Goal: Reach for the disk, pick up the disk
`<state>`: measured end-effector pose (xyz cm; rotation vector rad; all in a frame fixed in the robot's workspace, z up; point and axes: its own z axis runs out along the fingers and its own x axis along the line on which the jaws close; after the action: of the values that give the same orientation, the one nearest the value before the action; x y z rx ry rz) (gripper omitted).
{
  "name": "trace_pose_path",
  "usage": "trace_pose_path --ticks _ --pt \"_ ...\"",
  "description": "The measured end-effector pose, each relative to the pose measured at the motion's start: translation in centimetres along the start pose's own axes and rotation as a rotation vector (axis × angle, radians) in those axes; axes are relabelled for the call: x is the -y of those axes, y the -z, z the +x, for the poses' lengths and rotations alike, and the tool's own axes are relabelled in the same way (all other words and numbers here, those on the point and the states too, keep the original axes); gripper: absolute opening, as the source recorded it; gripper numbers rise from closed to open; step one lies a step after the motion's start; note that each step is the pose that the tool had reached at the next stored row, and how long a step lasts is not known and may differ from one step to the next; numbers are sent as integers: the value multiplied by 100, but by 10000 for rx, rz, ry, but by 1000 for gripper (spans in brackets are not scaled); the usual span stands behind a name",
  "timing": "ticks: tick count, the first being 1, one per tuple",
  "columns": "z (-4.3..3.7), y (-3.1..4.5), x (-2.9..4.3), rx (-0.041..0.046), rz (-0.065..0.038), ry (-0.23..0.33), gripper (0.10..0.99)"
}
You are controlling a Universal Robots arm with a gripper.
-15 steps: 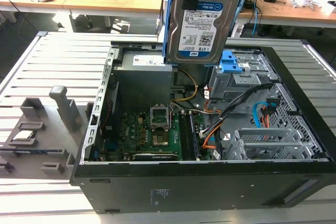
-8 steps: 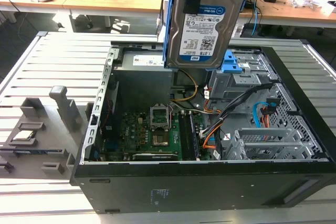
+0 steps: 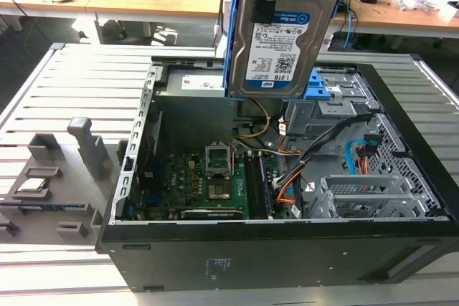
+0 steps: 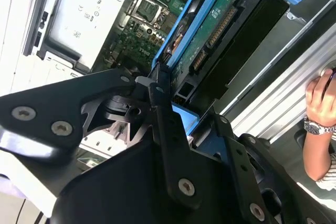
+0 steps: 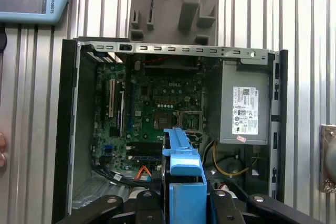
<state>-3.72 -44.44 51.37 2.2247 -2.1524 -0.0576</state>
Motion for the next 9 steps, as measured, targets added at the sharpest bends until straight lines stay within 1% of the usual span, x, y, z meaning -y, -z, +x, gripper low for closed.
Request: trace_pose_path --ticks 9 --pt "124 -1 -2 0 0 1 369"
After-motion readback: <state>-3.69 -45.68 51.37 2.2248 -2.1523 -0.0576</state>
